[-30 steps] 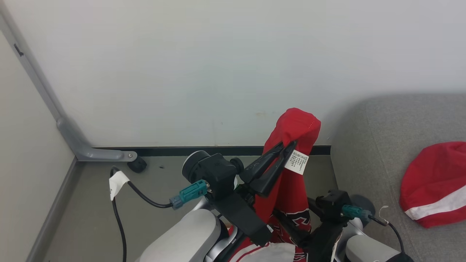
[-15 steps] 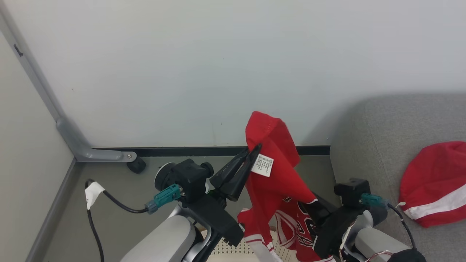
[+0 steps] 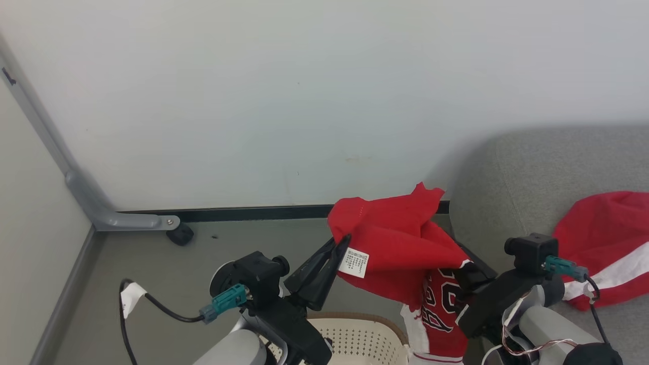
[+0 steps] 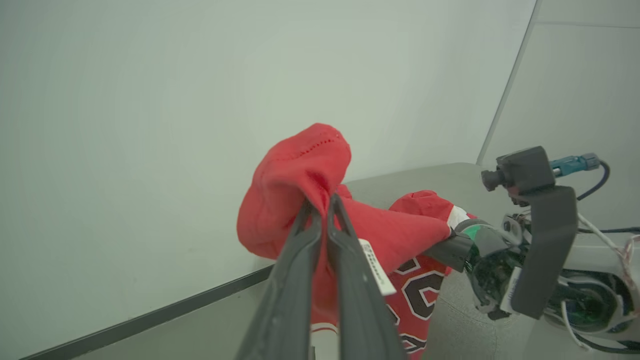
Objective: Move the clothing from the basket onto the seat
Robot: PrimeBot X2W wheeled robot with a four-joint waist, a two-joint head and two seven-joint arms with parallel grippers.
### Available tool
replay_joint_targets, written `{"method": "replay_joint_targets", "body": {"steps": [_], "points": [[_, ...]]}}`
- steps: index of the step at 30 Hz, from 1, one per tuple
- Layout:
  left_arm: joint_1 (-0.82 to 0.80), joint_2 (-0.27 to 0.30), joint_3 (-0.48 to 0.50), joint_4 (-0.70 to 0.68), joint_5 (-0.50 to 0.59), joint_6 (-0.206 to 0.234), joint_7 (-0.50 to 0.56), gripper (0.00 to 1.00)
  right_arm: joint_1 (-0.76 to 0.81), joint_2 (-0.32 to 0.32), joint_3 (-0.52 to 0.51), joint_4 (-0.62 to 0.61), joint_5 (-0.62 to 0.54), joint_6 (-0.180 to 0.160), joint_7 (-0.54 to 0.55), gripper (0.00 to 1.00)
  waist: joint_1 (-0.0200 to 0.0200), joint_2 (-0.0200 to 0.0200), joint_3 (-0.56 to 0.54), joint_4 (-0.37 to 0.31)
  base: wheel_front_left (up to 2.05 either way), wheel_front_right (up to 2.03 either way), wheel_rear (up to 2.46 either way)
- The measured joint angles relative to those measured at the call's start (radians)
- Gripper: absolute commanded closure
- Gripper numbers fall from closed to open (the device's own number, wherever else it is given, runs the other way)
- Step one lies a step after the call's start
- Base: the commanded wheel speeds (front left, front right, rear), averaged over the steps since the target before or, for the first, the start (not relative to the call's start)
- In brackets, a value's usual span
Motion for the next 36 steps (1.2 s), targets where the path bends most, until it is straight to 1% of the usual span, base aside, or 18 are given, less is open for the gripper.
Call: {"method": "replay_joint_targets", "body": {"steps": [4, 5, 6, 7, 12, 20, 31, 36], "points": [[0.002, -0.004, -0.021, 0.008, 0.000, -0.001, 0.001, 1.00, 0.007, -0.003, -0.037, -0.027, 0.016, 0.000, 0.000, 1.00, 0.0000, 0.0000, -0.001, -0.008, 0.00, 0.00, 0.00], [0.004, -0.005, -0.026, 0.010, 0.000, -0.001, 0.002, 0.88, 0.008, -0.003, -0.050, -0.034, 0.017, 0.000, 0.000, 1.00, 0.0000, 0.0000, -0.001, -0.010, 0.00, 0.00, 0.00], [0.008, -0.005, -0.028, 0.011, 0.000, -0.001, 0.004, 0.37, 0.009, -0.004, -0.061, -0.039, 0.019, 0.000, 0.000, 1.00, 0.0000, 0.0000, -0.001, -0.012, 0.00, 0.00, 0.00], [0.015, -0.005, -0.030, 0.012, 0.000, -0.001, 0.007, 0.00, 0.011, -0.005, -0.072, -0.044, 0.023, 0.000, 0.000, 1.00, 0.0000, 0.0000, -0.002, -0.014, 0.00, 0.00, 0.00], [0.023, -0.003, -0.035, 0.016, -0.001, -0.002, 0.010, 0.00, 0.032, -0.015, -0.134, -0.065, 0.033, 0.000, 0.000, 1.00, 0.0000, 0.0000, -0.002, -0.024, 0.00, 0.00, 0.00], [0.040, 0.019, -0.034, 0.019, 0.000, 0.000, 0.010, 0.00, 0.047, -0.044, -0.210, -0.096, 0.029, 0.000, 0.000, 1.00, 0.0000, -0.0001, 0.000, -0.056, 0.00, 0.00, 0.00], [0.041, 0.038, -0.033, 0.019, 0.002, 0.003, 0.010, 0.00, 0.080, -0.079, -0.294, -0.165, -0.026, 0.000, 0.000, 1.00, 0.0000, 0.0000, 0.007, -0.119, 0.00, 0.00, 0.00], [0.052, 0.048, -0.027, 0.018, 0.003, 0.008, 0.010, 0.00, 0.109, -0.092, -0.339, -0.216, -0.058, 0.000, 0.000, 1.00, 0.0000, 0.0000, 0.008, -0.157, 0.00, 0.00, 0.00]]}}
